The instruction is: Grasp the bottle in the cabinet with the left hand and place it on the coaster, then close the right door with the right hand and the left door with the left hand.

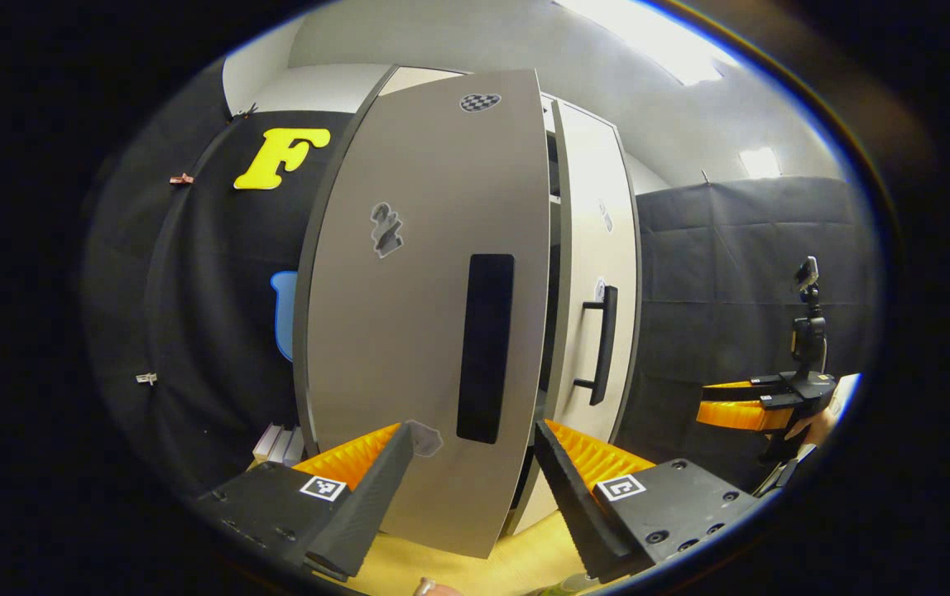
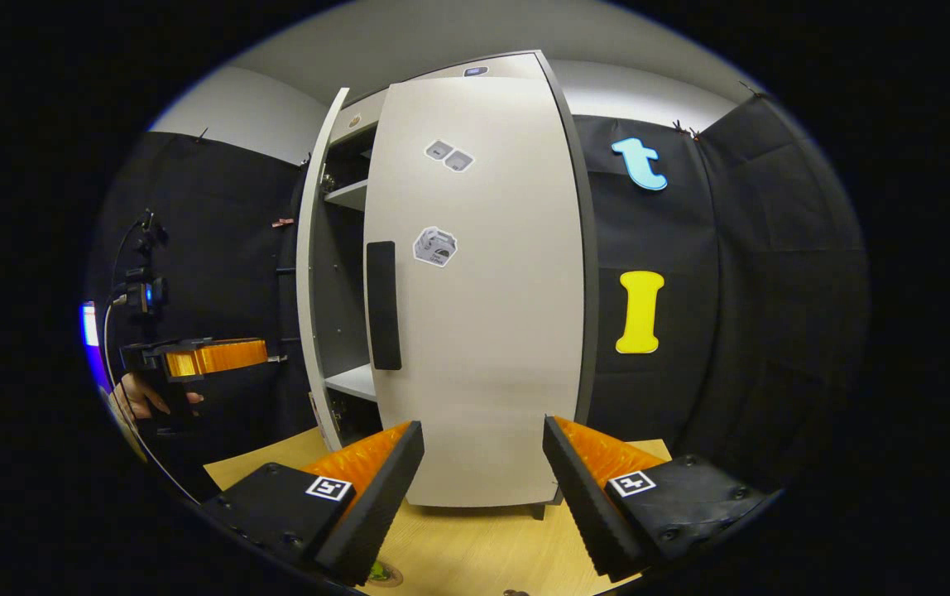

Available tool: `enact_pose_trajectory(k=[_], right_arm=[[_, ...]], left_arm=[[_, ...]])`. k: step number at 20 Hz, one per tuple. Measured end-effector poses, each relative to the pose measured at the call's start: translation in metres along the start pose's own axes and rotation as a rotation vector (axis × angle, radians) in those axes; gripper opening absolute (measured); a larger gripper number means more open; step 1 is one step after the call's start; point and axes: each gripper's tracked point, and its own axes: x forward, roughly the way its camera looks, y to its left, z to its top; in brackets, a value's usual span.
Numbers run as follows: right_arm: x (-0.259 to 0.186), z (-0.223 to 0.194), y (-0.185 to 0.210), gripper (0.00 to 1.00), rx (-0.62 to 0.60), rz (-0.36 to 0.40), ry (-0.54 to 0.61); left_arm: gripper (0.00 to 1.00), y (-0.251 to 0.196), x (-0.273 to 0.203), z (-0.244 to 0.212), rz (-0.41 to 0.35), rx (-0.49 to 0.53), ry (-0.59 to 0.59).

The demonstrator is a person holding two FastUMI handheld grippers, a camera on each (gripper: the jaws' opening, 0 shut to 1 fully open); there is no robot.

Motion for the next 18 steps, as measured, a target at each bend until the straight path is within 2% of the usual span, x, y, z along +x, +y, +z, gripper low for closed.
enact_pose_trajectory(k=[3, 4, 5, 6, 9, 10, 12, 14, 15, 18], right_arm=[[0.001, 0.002, 0.004, 0.96, 0.002, 0.005, -0.011], [0.002, 0.004, 0.008, 0.96, 0.001, 0.004, -0.014], [0.002, 0.006, 0.011, 0.96, 0.000, 0.003, -0.017], [0.000, 0.008, 0.012, 0.96, -0.004, -0.003, -0.021], [-0.008, 0.011, 0.013, 0.97, -0.015, -0.033, -0.033], [-0.010, 0.016, 0.017, 0.96, -0.005, -0.029, -0.047], [-0.012, 0.021, 0.024, 0.96, -0.006, -0.026, -0.065], [-0.016, 0.021, 0.023, 0.96, -0.035, -0.056, -0.062], [-0.016, 0.022, 0.022, 0.96, -0.042, -0.076, -0.069], [-0.024, 0.029, 0.026, 0.96, -0.053, -0.132, -0.101]], left_arm=[[0.95, 0.002, -0.005, 0.001, 0.012, 0.021, 0.005], [0.91, 0.005, -0.008, 0.002, 0.023, 0.034, 0.008], [0.98, 0.008, -0.011, 0.001, 0.037, 0.045, 0.012], [0.94, 0.010, -0.014, 0.001, 0.049, 0.050, 0.015], [0.95, 0.016, -0.019, 0.004, 0.094, 0.057, 0.007], [0.92, 0.017, -0.020, 0.006, 0.108, 0.064, -0.001], [0.95, 0.018, -0.023, 0.007, 0.125, 0.082, -0.002], [0.92, 0.020, -0.029, 0.009, 0.153, 0.108, -0.002], [0.95, 0.020, -0.034, 0.009, 0.166, 0.118, -0.002], [0.95, 0.015, -0.038, 0.009, 0.178, 0.122, -0.002]])
